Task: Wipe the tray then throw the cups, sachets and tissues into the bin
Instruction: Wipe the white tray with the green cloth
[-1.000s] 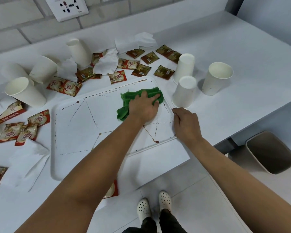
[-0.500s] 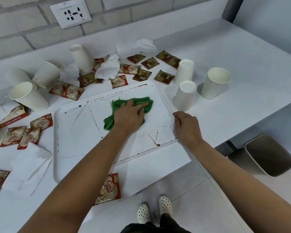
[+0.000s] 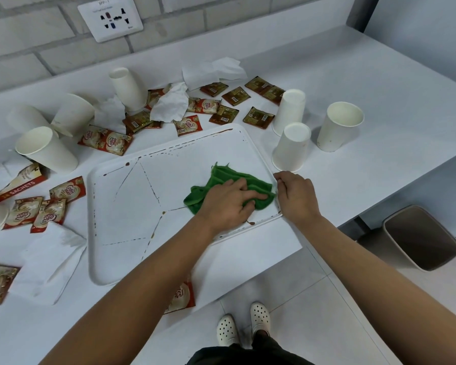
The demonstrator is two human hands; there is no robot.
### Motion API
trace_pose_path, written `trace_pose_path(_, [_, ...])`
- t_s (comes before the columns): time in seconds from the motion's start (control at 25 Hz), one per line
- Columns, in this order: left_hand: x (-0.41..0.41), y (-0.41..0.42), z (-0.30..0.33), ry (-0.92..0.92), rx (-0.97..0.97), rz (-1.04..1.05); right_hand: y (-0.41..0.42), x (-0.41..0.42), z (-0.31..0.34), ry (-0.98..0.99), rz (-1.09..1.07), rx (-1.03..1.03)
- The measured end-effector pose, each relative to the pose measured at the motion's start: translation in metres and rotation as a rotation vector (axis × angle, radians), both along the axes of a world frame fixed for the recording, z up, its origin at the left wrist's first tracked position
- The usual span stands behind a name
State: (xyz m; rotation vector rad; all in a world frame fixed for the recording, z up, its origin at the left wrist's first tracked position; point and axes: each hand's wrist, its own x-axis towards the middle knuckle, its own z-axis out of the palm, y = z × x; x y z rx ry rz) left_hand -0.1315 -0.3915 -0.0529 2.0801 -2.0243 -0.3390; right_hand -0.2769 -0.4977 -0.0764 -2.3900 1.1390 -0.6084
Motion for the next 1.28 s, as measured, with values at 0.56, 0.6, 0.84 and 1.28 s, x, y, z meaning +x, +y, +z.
trace_pose_path(0.56, [-0.002,-0.024,0.004,-0.072,0.069,0.091,-0.004,0.0,-0.004,-0.008,0.013,0.006])
trace_pose_path(0.6, [-0.006,-0.02,0.004,-0.062,0.063,0.062,-0.004,0.0,-0.004,0.003,0.016,0.011])
trace_pose_path(0.84, [0.0,0.011,0.007,0.128,0.052,-0.069,-0.004,0.0,-0.005,-0.002,0.015,0.01])
trace_pose_path(1.28, [-0.008,0.001,0.005,-0.031,0.104,0.067,-0.006,0.001,-0.006,0.078,0.056,-0.005])
